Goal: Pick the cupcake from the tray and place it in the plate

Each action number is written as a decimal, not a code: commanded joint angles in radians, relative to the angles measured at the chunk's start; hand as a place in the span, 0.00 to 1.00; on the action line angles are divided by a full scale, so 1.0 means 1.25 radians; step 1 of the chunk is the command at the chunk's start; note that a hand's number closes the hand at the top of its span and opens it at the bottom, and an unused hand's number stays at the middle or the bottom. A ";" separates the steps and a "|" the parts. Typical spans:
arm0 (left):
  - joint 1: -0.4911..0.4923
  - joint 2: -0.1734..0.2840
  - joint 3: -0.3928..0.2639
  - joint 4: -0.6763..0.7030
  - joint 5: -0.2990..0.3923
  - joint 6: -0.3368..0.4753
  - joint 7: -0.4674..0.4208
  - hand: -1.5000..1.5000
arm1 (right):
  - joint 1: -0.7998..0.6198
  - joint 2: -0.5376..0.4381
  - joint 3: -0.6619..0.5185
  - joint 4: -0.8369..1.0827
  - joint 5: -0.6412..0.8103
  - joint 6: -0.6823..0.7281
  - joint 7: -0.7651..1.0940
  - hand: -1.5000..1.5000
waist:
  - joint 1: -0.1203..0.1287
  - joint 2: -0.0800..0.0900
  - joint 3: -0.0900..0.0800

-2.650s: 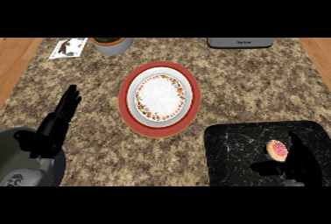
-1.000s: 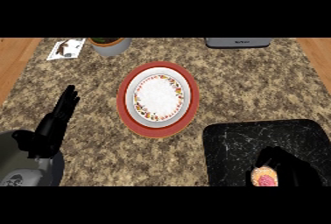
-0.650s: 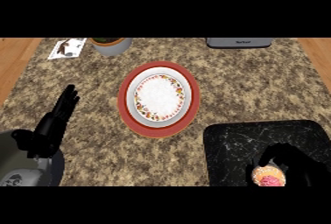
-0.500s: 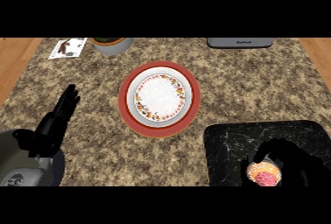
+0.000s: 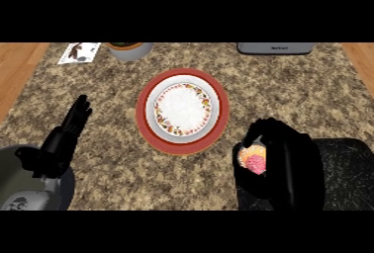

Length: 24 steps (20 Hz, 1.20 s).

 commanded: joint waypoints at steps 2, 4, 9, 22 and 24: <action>0.013 0.001 0.018 0.095 -0.008 -0.024 -0.044 0.50 | -0.182 0.034 -0.052 0.176 -0.085 -0.002 0.021 1.00 | 0.005 0.012 -0.013; 0.027 -0.020 -0.006 0.034 -0.015 0.004 0.009 0.50 | -0.233 0.035 -0.018 0.255 -0.097 -0.050 0.063 1.00 | 0.012 0.009 -0.012; 0.022 -0.043 -0.018 0.062 -0.030 -0.002 -0.020 0.50 | -0.382 0.035 0.003 0.453 -0.173 -0.156 0.090 1.00 | 0.020 0.012 -0.012; -0.026 -0.023 0.014 0.065 -0.032 -0.018 0.006 0.50 | -0.569 0.036 0.022 0.860 -0.365 -0.530 0.146 0.00 | 0.037 0.016 -0.012; -0.034 -0.042 -0.011 0.052 -0.044 -0.014 0.015 0.50 | -0.554 0.036 0.051 0.921 -0.402 -0.587 0.137 0.00 | 0.048 0.020 -0.012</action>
